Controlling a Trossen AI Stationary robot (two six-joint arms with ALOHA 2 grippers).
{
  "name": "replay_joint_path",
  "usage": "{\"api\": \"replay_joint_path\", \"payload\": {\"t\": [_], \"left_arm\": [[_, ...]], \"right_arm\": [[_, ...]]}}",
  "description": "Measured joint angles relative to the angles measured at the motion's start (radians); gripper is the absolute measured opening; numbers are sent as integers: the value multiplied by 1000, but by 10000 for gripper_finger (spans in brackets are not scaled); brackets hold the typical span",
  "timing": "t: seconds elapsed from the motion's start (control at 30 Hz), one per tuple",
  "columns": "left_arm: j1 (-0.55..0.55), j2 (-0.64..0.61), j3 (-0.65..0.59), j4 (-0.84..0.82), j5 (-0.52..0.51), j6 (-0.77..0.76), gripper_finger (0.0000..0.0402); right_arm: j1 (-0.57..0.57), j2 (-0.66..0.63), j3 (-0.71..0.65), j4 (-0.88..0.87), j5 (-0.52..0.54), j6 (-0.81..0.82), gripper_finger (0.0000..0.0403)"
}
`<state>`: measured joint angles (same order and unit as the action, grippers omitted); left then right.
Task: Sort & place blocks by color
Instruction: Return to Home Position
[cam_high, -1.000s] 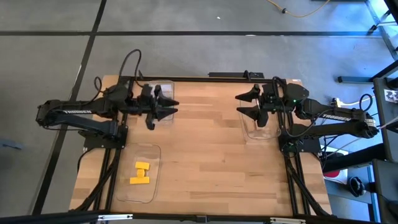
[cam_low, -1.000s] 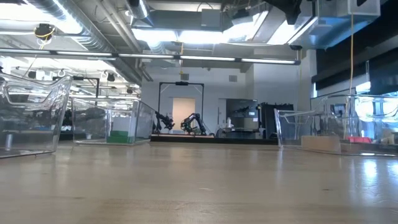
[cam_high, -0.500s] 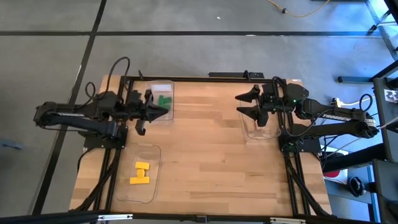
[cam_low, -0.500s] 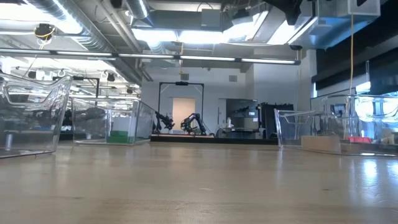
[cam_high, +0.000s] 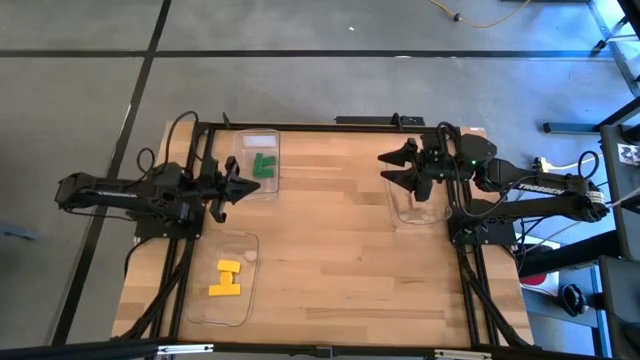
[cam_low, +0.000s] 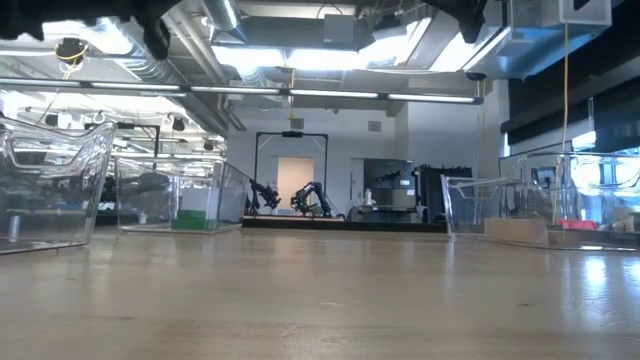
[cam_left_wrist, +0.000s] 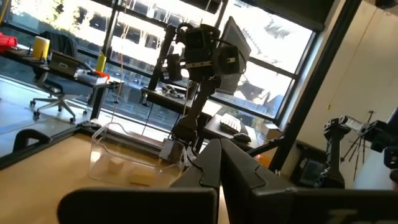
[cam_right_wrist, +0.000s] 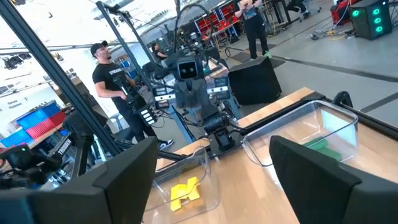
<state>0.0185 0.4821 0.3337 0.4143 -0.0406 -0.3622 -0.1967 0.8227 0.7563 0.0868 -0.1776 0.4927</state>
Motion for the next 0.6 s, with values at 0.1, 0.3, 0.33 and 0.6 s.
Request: {"api": "replay_joint_path", "payload": {"t": [0.1,0.3,0.33,0.6], "left_arm": [[0,-40,-45,6,-3,-28,0],[-19,-108,-102,-14,-21,-31,0],[-23,-128,-109,-30,-25,-31,0],[-39,-339,-173,-160,-47,-29,0]], "right_arm": [[0,0,0,7,0,-1,312],[0,0,0,14,0,-5,312],[0,0,0,14,0,-6,312],[0,0,0,14,0,-5,312]]}}
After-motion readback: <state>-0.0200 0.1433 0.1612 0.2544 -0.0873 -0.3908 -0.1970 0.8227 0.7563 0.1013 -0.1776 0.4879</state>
